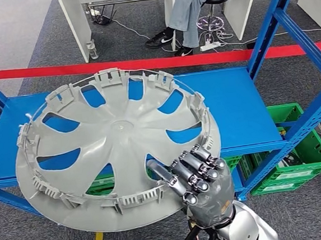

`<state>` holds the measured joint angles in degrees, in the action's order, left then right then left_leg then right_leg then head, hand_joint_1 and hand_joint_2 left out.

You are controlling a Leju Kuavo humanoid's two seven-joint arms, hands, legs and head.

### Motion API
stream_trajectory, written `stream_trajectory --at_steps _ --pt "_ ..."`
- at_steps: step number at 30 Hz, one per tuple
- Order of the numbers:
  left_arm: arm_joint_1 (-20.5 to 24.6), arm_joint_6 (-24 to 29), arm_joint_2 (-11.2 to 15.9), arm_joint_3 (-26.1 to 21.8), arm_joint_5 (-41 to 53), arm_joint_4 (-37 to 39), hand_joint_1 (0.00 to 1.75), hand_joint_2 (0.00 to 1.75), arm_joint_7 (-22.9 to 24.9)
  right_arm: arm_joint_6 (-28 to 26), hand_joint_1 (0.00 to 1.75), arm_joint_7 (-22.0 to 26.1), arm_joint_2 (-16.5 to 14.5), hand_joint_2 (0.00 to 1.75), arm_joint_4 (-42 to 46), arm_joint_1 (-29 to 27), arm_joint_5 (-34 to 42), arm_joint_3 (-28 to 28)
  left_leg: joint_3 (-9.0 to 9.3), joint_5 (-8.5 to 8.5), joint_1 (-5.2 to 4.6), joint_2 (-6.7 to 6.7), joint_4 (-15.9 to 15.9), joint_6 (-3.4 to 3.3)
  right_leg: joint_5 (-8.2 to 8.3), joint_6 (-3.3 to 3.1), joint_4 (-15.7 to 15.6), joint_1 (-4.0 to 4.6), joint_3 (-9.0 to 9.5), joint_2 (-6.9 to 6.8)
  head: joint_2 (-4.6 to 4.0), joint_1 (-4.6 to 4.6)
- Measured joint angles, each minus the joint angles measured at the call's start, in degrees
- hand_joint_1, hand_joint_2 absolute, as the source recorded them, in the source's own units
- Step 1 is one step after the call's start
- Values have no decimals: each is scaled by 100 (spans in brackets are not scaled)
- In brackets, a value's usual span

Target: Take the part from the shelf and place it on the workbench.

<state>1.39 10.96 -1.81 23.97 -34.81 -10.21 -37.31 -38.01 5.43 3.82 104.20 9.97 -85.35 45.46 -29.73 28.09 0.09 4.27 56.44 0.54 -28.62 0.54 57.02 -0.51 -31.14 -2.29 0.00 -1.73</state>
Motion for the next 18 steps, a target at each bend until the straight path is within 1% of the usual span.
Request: stream_trajectory --at_steps 4,18 --pt "-1 53 1 13 18 1 0 0 -55 0 175 -5 -1 175 16 -10 42 5 0 0 0 0 0 0 0 0 0 0 0 0 0 1" --pt "-11 -65 -33 19 12 5 0 0 -65 0 175 -78 -1 175 27 -65 25 5 0 0 0 0 0 0 0 0 0 0 0 0 0 1"
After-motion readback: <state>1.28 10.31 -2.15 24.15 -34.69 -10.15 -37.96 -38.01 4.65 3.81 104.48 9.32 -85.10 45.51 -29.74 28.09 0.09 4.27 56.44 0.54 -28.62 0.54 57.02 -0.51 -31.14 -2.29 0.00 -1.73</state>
